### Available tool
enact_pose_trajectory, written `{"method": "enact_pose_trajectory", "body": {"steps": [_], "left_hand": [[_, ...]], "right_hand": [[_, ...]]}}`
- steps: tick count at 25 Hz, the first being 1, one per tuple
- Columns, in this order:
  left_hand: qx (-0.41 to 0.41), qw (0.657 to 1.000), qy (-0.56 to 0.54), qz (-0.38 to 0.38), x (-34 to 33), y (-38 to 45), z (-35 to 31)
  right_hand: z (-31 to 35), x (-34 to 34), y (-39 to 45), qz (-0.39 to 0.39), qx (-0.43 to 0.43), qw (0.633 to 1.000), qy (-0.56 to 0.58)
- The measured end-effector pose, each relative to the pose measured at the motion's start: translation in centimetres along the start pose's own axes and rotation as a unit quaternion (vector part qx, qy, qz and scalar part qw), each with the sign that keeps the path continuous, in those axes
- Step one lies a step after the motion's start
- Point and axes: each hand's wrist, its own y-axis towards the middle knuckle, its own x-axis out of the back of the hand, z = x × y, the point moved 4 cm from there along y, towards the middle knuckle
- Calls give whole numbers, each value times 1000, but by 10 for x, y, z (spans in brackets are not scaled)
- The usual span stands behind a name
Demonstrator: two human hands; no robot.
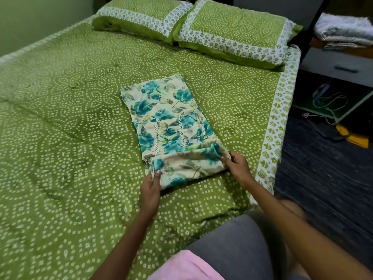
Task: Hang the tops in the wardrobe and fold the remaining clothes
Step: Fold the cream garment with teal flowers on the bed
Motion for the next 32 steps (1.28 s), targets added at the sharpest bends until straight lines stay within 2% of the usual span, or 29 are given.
{"method": "enact_pose_trajectory", "body": {"steps": [2, 4, 5, 6, 9, 11, 12, 14, 16, 20, 22, 25, 26, 29, 32], "left_hand": [[-9, 999, 0, -33, 20, 2, -7], [-65, 992, 99, -48, 51, -2, -3], [-91, 980, 171, -41, 66, -5, 0], [-107, 968, 225, -32, 76, -6, 4], [-90, 958, 273, 6, 72, -6, -1], [-115, 947, 298, -18, 58, -5, -8], [-132, 953, 270, -46, 55, -3, -10], [-162, 957, 217, -100, 53, 6, -16], [-187, 940, 260, -116, 52, 23, -23], [-110, 895, 423, -83, 40, 39, -17], [-116, 899, 410, -101, 41, 40, -20], [-177, 903, 364, -145, 49, 43, -37], [-177, 897, 380, -139, 49, 49, -37], [-98, 856, 505, -55, 39, 61, -20], [-69, 858, 508, -28, 40, 58, -19]], "right_hand": [[-3, -13, -21, 35, -33, 999, 14], [-13, -31, -43, 121, -77, 990, -9], [-18, -37, -49, 137, -87, 986, -20], [-20, -40, -50, 129, -92, 987, -32], [-15, -40, -45, 63, -55, 995, -57], [-7, -42, -43, 31, 9, 999, -43], [-3, -44, -43, 14, 33, 999, -27], [0, -49, -39, -41, 54, 998, -18], [-2, -54, -31, -87, 48, 993, -65], [-20, -67, -20, -105, 3, 965, -239], [-14, -68, -15, -126, 15, 965, -231], [10, -65, -9, -163, 97, 953, -237], [13, -64, -5, -171, 103, 945, -258], [0, -71, -3, -144, 52, 905, -396], [-2, -71, -5, -116, 12, 891, -439]]}}
